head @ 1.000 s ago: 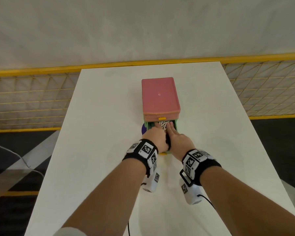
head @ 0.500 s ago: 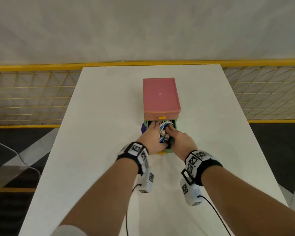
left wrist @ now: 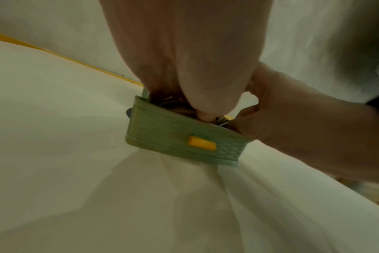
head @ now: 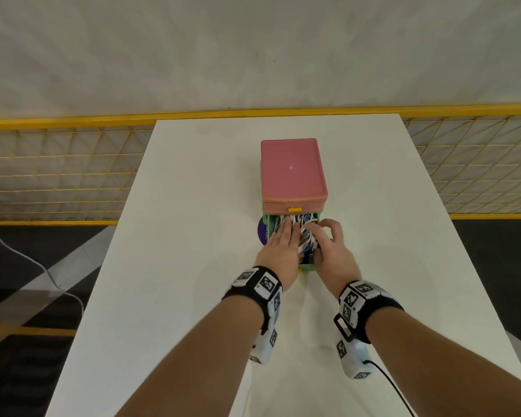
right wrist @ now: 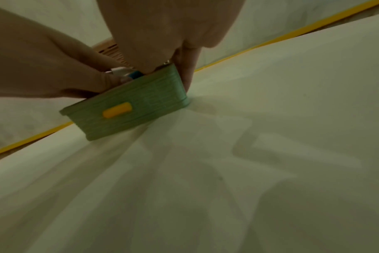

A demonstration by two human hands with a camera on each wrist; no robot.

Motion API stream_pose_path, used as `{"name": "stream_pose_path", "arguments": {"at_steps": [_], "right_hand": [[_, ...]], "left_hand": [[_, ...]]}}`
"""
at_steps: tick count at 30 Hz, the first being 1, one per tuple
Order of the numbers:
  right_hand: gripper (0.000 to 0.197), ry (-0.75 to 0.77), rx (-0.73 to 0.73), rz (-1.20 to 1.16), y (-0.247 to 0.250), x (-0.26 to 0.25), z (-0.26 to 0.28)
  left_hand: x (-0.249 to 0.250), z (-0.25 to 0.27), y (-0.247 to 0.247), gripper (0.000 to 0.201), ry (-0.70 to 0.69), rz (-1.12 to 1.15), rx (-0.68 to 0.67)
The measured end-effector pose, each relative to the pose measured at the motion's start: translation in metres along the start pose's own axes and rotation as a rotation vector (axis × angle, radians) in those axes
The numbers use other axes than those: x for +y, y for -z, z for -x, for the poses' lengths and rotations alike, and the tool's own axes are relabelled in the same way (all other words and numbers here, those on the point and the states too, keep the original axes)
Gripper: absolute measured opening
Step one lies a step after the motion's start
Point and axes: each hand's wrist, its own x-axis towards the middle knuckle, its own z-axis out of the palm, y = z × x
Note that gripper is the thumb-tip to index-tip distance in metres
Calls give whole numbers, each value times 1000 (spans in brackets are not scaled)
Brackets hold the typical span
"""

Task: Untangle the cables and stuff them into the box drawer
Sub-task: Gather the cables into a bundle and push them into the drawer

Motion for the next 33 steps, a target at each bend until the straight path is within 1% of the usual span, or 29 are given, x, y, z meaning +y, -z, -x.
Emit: {"name": "stream_pose_path", "arguments": {"at_steps": [1,3,5,6,7,8,9,10,11,12,13,16,18,20,21,22,23,24,25,26,27,29,32,33], "right_hand": [[62,33,44,103,-3,0,0],[45,106,131,262,-8,5,-4],[28,136,134,303,-12,9,-7],[24,144,121,296,-14,10,-8],[23,150,113,292,-15,11,-9],[24,161,106,292,-15,11,-10],[28,174,95,284,-14,11,-11],[32,176,55,257,-12,12,-12],[38,179,2,229,-11,13,-12],[43,187,-57,213,-9,15,-12],[47,200,-102,205,-7,15,-11],[51,270,-123,194,-4,16,1],[51,291,-129,188,-8,17,9],[51,243,-145,178,-9,16,9],[44,209,-148,173,-7,14,5],[36,161,-161,162,-4,11,2],[31,104,-178,148,-1,8,-2],[30,52,-191,141,1,6,-5],[30,14,-196,127,4,2,-8],[29,-3,-182,108,7,0,-9],[27,-2,-158,93,8,-1,-10],[30,56,-134,119,8,-3,-6],[38,270,-135,283,1,1,7],[44,316,-150,356,-4,3,12]], "left_hand": [[0,1,1,66,-13,16,-21],[-2,3,8,65,-47,114,-58],[-5,8,15,61,-69,265,-54],[-7,10,16,59,-81,305,-33],[-8,11,17,57,-85,296,-22],[-9,11,15,56,-79,212,-22],[-10,8,14,55,-69,45,-24],[-9,7,13,53,-57,-144,-30],[-8,6,12,53,-44,-283,-35],[-7,6,10,53,-31,-351,-42],[-6,7,8,54,-15,-372,-45],[-3,10,0,57,38,-270,-41],[-1,11,-1,59,59,-184,-85],[-7,8,4,55,26,2,-151],[-14,8,6,53,-10,140,-143],[-21,10,8,50,-56,278,-86],[-26,13,8,45,-105,380,15],[-30,16,6,39,-146,425,143],[-33,18,3,32,-168,420,270],[-33,18,-1,25,-164,404,357],[-29,17,-2,19,-137,391,394],[-23,11,-3,13,-74,336,409],[-18,7,3,19,-28,57,347],[-17,6,6,21,-24,14,329]]}}
